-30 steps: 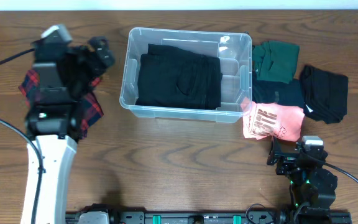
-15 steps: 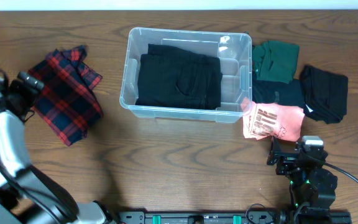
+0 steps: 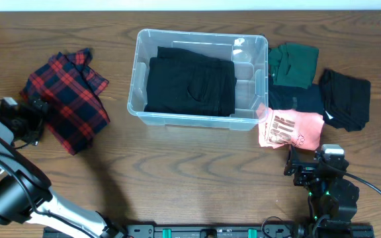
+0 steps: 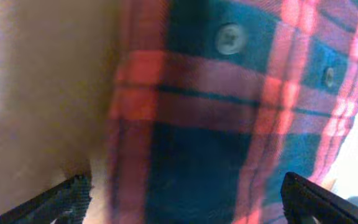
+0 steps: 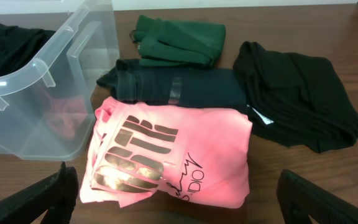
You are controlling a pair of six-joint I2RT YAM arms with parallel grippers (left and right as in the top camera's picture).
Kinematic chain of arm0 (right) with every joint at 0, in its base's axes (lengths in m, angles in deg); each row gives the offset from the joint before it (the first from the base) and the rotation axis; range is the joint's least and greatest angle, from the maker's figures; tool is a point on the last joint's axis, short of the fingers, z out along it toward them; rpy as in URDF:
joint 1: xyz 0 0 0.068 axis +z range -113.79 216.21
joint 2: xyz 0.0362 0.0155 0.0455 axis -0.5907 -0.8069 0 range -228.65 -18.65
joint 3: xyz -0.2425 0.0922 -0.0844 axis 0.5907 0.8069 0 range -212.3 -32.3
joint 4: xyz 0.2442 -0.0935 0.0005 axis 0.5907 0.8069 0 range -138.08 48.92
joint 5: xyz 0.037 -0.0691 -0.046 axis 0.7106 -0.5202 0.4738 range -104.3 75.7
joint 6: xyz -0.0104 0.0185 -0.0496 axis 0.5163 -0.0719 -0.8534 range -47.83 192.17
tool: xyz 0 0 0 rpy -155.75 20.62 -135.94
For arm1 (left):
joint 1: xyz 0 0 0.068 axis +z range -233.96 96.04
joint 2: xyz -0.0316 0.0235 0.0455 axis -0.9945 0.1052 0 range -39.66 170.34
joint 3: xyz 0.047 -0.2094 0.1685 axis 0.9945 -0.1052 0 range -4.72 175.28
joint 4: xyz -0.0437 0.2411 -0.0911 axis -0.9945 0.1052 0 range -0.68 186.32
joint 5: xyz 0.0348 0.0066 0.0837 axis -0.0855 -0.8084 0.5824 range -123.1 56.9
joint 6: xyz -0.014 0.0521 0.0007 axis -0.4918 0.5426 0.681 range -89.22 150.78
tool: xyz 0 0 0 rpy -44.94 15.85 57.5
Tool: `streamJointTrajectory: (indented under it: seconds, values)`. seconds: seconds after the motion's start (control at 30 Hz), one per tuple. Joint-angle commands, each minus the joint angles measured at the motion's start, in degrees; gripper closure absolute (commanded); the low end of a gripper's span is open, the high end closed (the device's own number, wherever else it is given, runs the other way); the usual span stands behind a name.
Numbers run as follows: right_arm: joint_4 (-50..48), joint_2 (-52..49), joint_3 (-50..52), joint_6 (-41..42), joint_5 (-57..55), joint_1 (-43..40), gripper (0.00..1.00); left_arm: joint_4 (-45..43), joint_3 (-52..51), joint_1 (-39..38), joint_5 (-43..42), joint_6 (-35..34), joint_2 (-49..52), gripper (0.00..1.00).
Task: Pack container
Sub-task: 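Return the left gripper to the red plaid shirt and grasp it, then carry the red plaid shirt with the left gripper into the bin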
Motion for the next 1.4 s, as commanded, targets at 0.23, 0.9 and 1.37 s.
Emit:
streamJointTrajectory:
  seconds: [0.23,0.9,1.37]
  values:
    - [0.0,0.3,0.2,0.4,0.0,0.5,0.01,-0.7,-0.2,-1.8,-9.7,2.4,11.8,0.29]
    - [0.0,0.3,0.2,0.4,0.0,0.5,0.01,9.0,-0.2,-3.7,-32.7,10.5,-12.9,0.94]
    - [0.0,0.3,0.2,0.4,0.0,0.5,0.01,-23.2,-0.2,-27.4,-33.9,-18.1,-37.1,0.94]
